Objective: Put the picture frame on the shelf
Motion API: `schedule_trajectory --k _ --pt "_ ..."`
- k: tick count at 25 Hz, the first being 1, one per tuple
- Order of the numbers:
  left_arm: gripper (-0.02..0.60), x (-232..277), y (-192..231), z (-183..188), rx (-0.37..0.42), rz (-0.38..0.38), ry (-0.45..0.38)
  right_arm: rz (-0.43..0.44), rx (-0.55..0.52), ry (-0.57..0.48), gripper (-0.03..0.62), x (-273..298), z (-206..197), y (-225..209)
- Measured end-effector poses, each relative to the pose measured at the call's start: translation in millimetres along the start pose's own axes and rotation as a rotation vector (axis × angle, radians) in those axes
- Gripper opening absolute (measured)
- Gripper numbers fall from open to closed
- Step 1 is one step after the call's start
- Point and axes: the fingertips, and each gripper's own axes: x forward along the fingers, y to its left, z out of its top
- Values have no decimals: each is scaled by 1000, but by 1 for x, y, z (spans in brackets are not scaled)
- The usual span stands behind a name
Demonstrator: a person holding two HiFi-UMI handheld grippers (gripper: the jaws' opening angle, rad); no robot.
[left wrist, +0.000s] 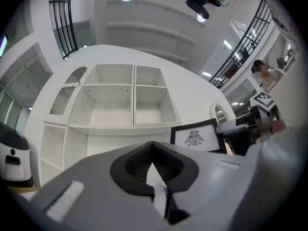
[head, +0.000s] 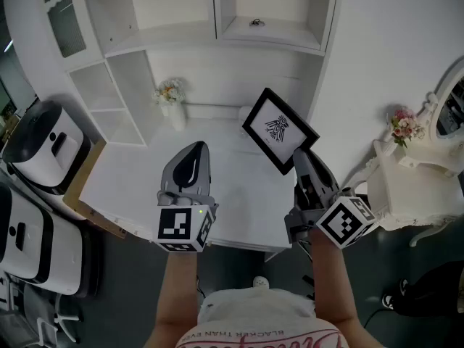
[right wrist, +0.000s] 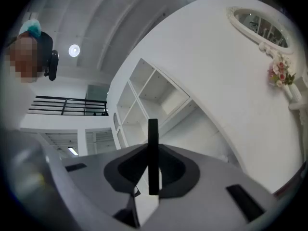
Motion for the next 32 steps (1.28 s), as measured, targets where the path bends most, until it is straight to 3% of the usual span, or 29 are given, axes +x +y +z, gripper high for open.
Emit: schedule_trajectory --k 14,27,32 --pt "8 -11 12 -1 8 49 18 51 -9 38 66 13 -11 15" --pt "8 -55 77 3 19 107 19 94 -11 51 66 48 -45 69" --pt "8 -81 115 7 33 144 22 111 -64 64 66 70 -69 104"
